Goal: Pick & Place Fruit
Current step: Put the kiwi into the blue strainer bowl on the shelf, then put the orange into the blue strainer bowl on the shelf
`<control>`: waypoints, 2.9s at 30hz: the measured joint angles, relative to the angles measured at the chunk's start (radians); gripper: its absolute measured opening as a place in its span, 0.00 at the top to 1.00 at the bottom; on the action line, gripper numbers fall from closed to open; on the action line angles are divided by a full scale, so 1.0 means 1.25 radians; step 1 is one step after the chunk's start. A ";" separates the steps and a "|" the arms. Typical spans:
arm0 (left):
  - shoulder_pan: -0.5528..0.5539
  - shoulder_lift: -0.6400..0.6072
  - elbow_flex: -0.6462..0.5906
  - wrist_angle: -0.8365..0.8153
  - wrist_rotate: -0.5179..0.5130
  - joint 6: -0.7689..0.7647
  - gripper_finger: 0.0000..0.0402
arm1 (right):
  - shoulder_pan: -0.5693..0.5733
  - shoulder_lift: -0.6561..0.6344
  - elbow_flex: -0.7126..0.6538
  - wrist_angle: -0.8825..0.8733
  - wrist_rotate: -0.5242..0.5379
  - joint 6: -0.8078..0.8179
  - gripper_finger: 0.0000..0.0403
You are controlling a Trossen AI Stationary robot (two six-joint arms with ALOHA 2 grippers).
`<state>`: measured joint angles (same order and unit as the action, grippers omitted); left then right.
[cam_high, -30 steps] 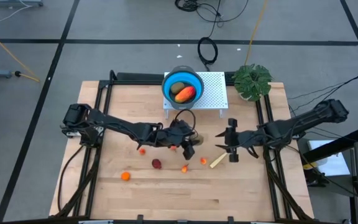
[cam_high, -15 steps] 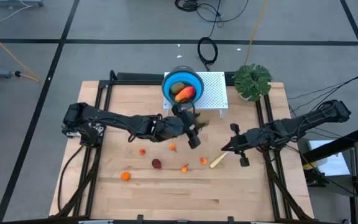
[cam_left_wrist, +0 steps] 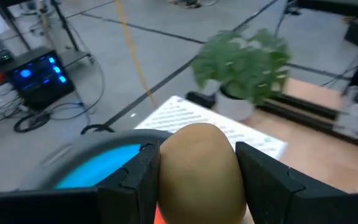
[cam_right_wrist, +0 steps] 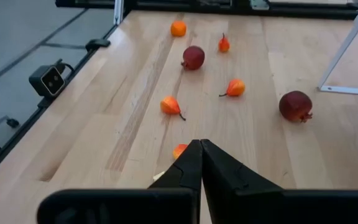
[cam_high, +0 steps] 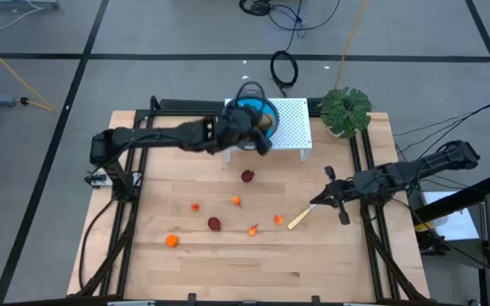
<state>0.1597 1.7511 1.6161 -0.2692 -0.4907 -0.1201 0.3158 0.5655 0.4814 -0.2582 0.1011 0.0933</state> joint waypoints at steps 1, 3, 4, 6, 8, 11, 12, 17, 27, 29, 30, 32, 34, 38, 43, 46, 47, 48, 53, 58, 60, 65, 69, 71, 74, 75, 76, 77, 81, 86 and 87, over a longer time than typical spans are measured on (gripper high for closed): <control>0.016 0.000 0.000 -0.002 0.012 0.011 0.55 | 0.000 -0.013 -0.008 0.000 0.000 0.000 1.00; 0.047 -0.001 0.000 0.001 0.054 0.023 0.55 | 0.000 -0.037 -0.024 -0.002 0.000 0.000 1.00; 0.061 -0.001 0.000 0.002 0.074 0.024 0.55 | 0.000 -0.049 -0.033 0.000 0.000 0.000 1.00; 0.086 -0.001 0.000 0.000 0.098 0.026 0.55 | 0.000 -0.075 -0.051 -0.005 0.001 0.000 1.00; 0.107 -0.001 0.000 -0.005 0.119 0.032 0.55 | 0.000 -0.098 -0.064 -0.004 0.001 0.005 1.00; 0.132 -0.001 0.000 -0.011 0.163 0.036 0.55 | 0.000 -0.130 -0.080 -0.005 0.001 0.026 1.00; 0.138 -0.001 0.000 -0.023 0.173 0.037 0.55 | 0.000 -0.140 -0.084 -0.005 0.001 0.030 1.00; 0.156 -0.001 0.000 -0.099 0.183 0.038 0.55 | 0.000 -0.182 -0.093 -0.008 0.001 0.032 1.00; 0.160 -0.001 0.000 -0.131 0.183 0.037 0.55 | 0.000 -0.274 -0.093 -0.087 -0.001 0.035 1.00; 0.160 -0.001 0.000 -0.131 0.185 0.037 0.55 | 0.000 -0.300 -0.093 -0.097 -0.016 0.035 1.00; 0.160 -0.001 0.000 -0.131 0.185 0.037 0.55 | 0.000 -0.312 -0.093 -0.098 -0.028 0.036 1.00; 0.159 -0.001 0.000 -0.131 0.185 0.035 0.55 | 0.000 -0.332 -0.093 -0.096 -0.053 0.036 1.00; 0.158 -0.001 0.000 -0.131 0.186 0.032 0.55 | 0.000 -0.348 -0.093 -0.096 -0.070 0.036 1.00; 0.158 -0.001 0.000 -0.131 0.211 0.029 0.55 | 0.000 -0.353 -0.093 -0.096 -0.082 0.017 1.00; 0.155 -0.001 0.000 -0.130 0.220 0.026 0.55 | -0.015 -0.354 -0.110 -0.091 -0.058 -0.005 1.00; 0.151 -0.001 0.000 -0.129 0.221 0.029 0.55 | -0.036 -0.355 -0.128 -0.087 -0.061 0.012 1.00; 0.150 -0.001 0.000 -0.129 0.221 0.033 0.55 | -0.044 -0.355 -0.134 -0.084 -0.061 0.017 1.00; 0.149 -0.001 0.000 -0.128 0.221 0.039 0.55 | -0.050 -0.355 -0.140 -0.082 -0.061 0.019 1.00; 0.152 -0.001 0.000 -0.129 0.204 0.054 0.55 | -0.072 -0.355 -0.154 -0.041 -0.064 0.018 1.00; 0.166 0.000 0.000 -0.128 0.200 0.056 0.55 | -0.081 -0.355 -0.155 -0.043 -0.064 0.018 1.00; 0.173 0.008 0.000 -0.119 0.200 0.067 0.55 | -0.081 -0.355 -0.155 -0.043 -0.064 0.018 1.00; 0.185 0.025 -0.002 -0.112 0.204 0.087 0.55 | -0.081 -0.355 -0.155 -0.043 -0.064 0.020 1.00; 0.193 0.029 -0.001 -0.108 0.209 0.091 0.55 | -0.081 -0.355 -0.155 -0.043 -0.063 0.027 1.00; 0.197 0.033 -0.001 -0.113 0.209 0.092 0.55 | -0.081 -0.355 -0.155 -0.042 -0.063 0.027 1.00; 0.197 0.041 -0.001 -0.108 0.219 0.092 0.52 | -0.081 -0.355 -0.155 -0.043 -0.062 0.027 1.00; 0.197 0.043 -0.001 -0.110 0.219 0.089 0.51 | -0.081 -0.355 -0.155 -0.043 -0.062 0.027 1.00; 0.198 0.044 -0.001 -0.117 0.220 0.087 0.49 | -0.081 -0.355 -0.155 -0.043 -0.062 0.027 1.00; 0.198 0.045 -0.001 -0.119 0.222 0.086 0.47 | -0.081 -0.355 -0.155 -0.043 -0.062 0.027 1.00; 0.198 0.048 -0.001 -0.115 0.222 0.088 0.40 | -0.081 -0.355 -0.155 -0.043 -0.062 0.027 1.00; 0.199 0.029 -0.001 -0.113 0.202 0.120 0.34 | -0.081 -0.355 -0.155 -0.043 -0.061 0.027 1.00; 0.199 0.019 -0.001 -0.114 0.195 0.122 0.33 | -0.081 -0.355 -0.155 -0.043 -0.061 0.027 1.00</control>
<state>0.4084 1.7745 1.6146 -0.4117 -0.2474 0.0331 0.2146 0.1223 0.2882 -0.3119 0.0242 0.1272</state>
